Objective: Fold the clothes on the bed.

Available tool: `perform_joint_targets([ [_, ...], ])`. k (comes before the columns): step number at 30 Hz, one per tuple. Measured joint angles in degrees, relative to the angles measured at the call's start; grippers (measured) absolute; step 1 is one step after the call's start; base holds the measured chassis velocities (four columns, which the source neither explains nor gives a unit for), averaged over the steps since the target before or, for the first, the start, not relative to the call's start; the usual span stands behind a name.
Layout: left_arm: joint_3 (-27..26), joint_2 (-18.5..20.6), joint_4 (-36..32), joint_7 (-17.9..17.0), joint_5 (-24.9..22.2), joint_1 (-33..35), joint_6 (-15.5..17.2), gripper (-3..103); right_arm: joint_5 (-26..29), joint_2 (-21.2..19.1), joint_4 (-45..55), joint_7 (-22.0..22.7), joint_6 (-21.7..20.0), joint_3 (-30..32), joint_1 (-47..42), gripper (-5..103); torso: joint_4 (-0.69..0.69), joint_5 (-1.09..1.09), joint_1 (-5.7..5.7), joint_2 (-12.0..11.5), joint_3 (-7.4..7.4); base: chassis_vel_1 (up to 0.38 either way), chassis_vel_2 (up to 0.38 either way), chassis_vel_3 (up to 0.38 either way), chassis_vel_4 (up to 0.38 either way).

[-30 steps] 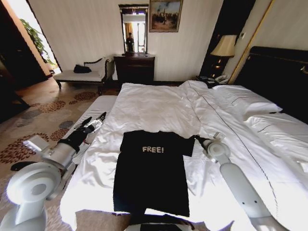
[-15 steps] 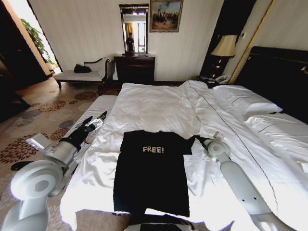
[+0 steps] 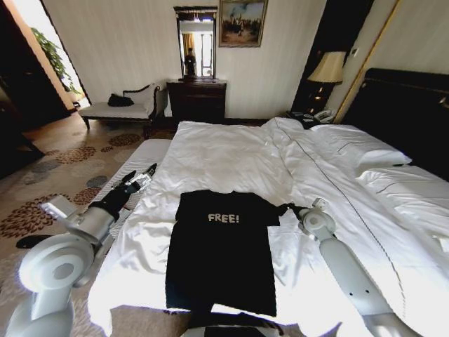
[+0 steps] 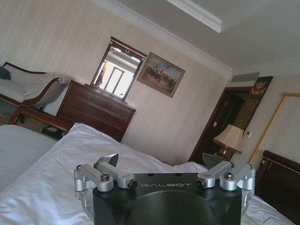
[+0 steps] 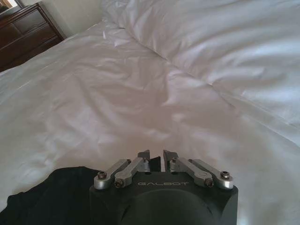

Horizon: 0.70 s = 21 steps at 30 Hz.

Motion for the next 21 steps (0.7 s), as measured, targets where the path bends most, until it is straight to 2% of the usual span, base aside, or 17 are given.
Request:
perform_joint_targets([
  [1,0.0,0.0,0.0,0.0,0.0,0.0,0.0,100,0.0,0.0,0.0,0.0,0.0,0.0,0.0,14,0.00,0.00,0.00,0.0,0.00,0.000,0.000,0.000,0.000],
  [3,0.0,0.0,0.0,0.0,0.0,0.0,0.0,100,-0.5,0.1,1.7,-1.0,0.6,0.3,-0.6,25,0.00,-0.01,0.00,0.0,0.00,0.000,0.000,0.000,0.000],
  [4,0.0,-0.1,0.0,0.0,0.0,0.0,0.0,100,-0.5,0.2,3.3,-1.5,0.8,0.6,-1.1,25,0.00,0.00,0.00,0.0,0.00,0.000,0.000,0.000,0.000],
  [5,0.0,-0.1,0.0,0.0,0.0,0.0,0.0,100,-0.2,0.4,6.1,-1.7,1.0,1.0,-2.0,36,0.01,-0.01,0.00,0.0,0.00,0.000,0.000,0.000,0.000],
  [7,0.0,-0.1,0.0,0.0,0.0,0.1,0.0,100,-0.1,0.5,7.6,-1.6,1.1,1.2,-2.6,36,0.02,-0.02,0.00,0.0,-0.01,0.000,0.000,0.000,0.000],
  [11,-0.2,-0.2,0.0,0.0,0.0,0.2,0.0,100,0.9,1.2,13.5,1.5,1.3,2.4,-6.5,58,0.01,-0.03,0.00,0.0,-0.01,0.000,0.000,0.000,0.000],
  [12,-0.2,-0.2,0.0,0.0,0.0,0.2,0.0,100,0.9,1.2,13.5,1.5,1.3,2.4,-6.5,58,0.01,-0.03,0.00,0.0,-0.01,0.000,0.000,0.000,0.000],
  [14,-0.4,-0.2,0.0,0.0,0.0,0.2,0.0,100,3.3,2.2,15.8,4.7,0.8,3.3,-9.7,69,-0.01,-0.02,0.00,0.0,-0.01,0.000,0.000,0.000,0.000],
  [17,-0.5,-0.2,0.0,0.0,0.0,0.3,-0.1,100,4.7,3.2,17.1,5.5,0.7,3.9,-12.2,74,-0.01,-0.01,0.00,0.0,-0.01,0.000,0.000,0.000,0.000],
  [18,-0.5,-0.2,0.0,0.0,0.0,0.3,-0.1,100,5.1,3.9,17.6,5.6,0.8,4.1,-13.2,80,-0.02,-0.01,0.00,0.0,-0.01,0.000,0.000,0.000,0.000],
  [20,-0.5,-0.4,0.0,-0.1,0.1,0.4,-0.2,100,6.4,6.7,18.5,5.4,1.5,4.4,-15.1,93,-0.02,-0.03,-0.01,0.0,-0.01,0.000,0.000,0.000,0.000],
  [21,-0.5,-0.4,0.0,-0.2,0.1,0.4,-0.2,100,7.0,8.5,18.5,5.4,1.8,4.5,-15.5,93,-0.01,-0.02,-0.01,0.0,-0.01,0.000,0.000,0.000,0.000],
])
